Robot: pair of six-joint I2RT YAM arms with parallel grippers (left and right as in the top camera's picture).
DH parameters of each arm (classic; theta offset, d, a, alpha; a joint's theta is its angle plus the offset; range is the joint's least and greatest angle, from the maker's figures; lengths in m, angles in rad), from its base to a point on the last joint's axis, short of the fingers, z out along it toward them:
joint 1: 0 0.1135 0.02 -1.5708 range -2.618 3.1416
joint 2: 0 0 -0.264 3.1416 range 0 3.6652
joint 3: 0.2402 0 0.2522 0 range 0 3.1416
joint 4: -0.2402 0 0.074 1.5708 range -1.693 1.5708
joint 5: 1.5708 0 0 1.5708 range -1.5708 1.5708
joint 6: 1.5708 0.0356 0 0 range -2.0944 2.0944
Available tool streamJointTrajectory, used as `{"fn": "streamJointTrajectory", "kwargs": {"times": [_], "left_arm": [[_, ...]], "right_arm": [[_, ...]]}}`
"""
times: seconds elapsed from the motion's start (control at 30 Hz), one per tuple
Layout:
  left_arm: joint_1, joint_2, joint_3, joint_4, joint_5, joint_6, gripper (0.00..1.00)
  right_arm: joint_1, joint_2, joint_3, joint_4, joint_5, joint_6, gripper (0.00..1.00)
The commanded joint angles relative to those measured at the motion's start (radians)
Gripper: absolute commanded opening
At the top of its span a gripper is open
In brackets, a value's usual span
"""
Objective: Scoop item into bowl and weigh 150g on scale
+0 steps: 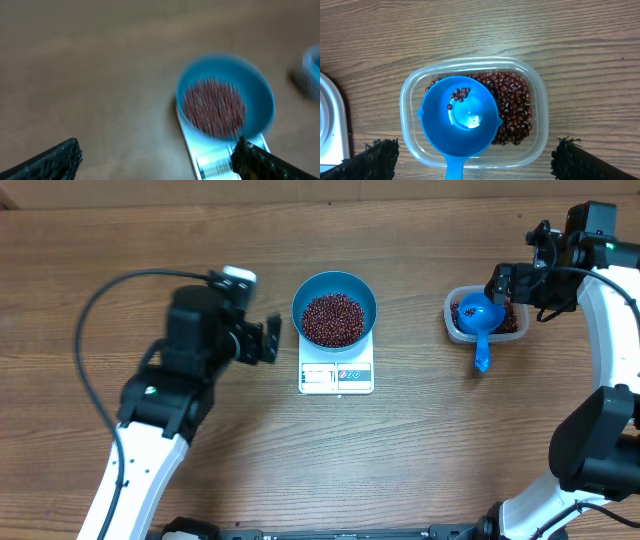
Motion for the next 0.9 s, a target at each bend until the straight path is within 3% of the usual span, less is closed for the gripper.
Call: {"fn": "streamJointTrajectory", "kwargs": {"times": [0.0, 0.13, 0.27, 0.43, 0.67, 0.87], "left_arm": [[0.053, -0.071, 0.008, 0.171, 0.020, 0.019, 0.99], [0.091, -0.154, 0.007, 0.295, 0.021, 0.019, 1.00], [0.122, -0.257, 0.007, 0.306, 0.021, 0.019, 1.00], [0.165, -0.385, 0.007, 0.227, 0.035, 0.019, 1.00], [0.171, -0.411, -0.026, 0.123, 0.032, 0.015, 1.00], [0.180, -0.541, -0.178, 0.087, 0.042, 0.015, 1.00]], "right_arm": [[0.000, -0.021, -0.003, 0.006, 0.008, 0.000, 1.00], [0.000, -0.021, -0.003, 0.006, 0.008, 0.000, 1.00], [0.000, -0.021, -0.003, 0.006, 0.008, 0.000, 1.00], [0.000, -0.021, -0.003, 0.006, 0.008, 0.000, 1.00], [0.000, -0.021, -0.003, 0.006, 0.008, 0.000, 1.00], [0.000, -0.021, -0.003, 0.006, 0.008, 0.000, 1.00]]}}
